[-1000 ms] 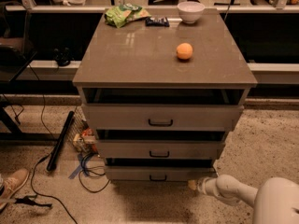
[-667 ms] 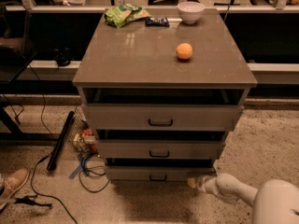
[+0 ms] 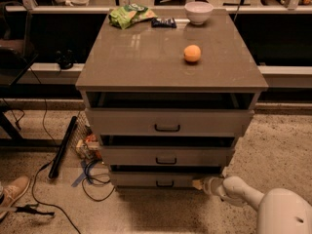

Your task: Close bottom drawer

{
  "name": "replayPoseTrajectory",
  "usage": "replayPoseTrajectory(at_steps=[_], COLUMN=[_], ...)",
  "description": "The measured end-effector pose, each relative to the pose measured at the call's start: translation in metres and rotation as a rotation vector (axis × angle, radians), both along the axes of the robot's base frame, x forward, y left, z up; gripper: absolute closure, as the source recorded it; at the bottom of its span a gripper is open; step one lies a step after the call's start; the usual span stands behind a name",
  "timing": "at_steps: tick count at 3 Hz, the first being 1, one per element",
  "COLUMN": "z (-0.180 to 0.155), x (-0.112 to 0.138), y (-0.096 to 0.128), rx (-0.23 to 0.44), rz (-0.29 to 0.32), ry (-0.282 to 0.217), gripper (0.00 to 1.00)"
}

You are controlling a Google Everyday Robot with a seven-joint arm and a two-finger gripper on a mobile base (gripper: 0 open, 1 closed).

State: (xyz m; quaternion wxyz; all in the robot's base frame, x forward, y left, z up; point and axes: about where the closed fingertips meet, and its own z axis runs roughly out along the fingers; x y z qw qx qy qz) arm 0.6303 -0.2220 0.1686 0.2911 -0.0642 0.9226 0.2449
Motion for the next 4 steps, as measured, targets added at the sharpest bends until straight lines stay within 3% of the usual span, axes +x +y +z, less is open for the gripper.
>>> replayPoseTrajectory(at_steps=[2,3,4], z=[0.004,0.012,0.041], x=[0.001,-0.022,-0.074], y=[-0.009,-0.018,-0.043], rx=[-0.011,-0.017,-0.009], rz=[-0.01,-0.03,-0.072], ry=[-0.008,0.023,0.085], gripper=[1.0,1.0,1.0])
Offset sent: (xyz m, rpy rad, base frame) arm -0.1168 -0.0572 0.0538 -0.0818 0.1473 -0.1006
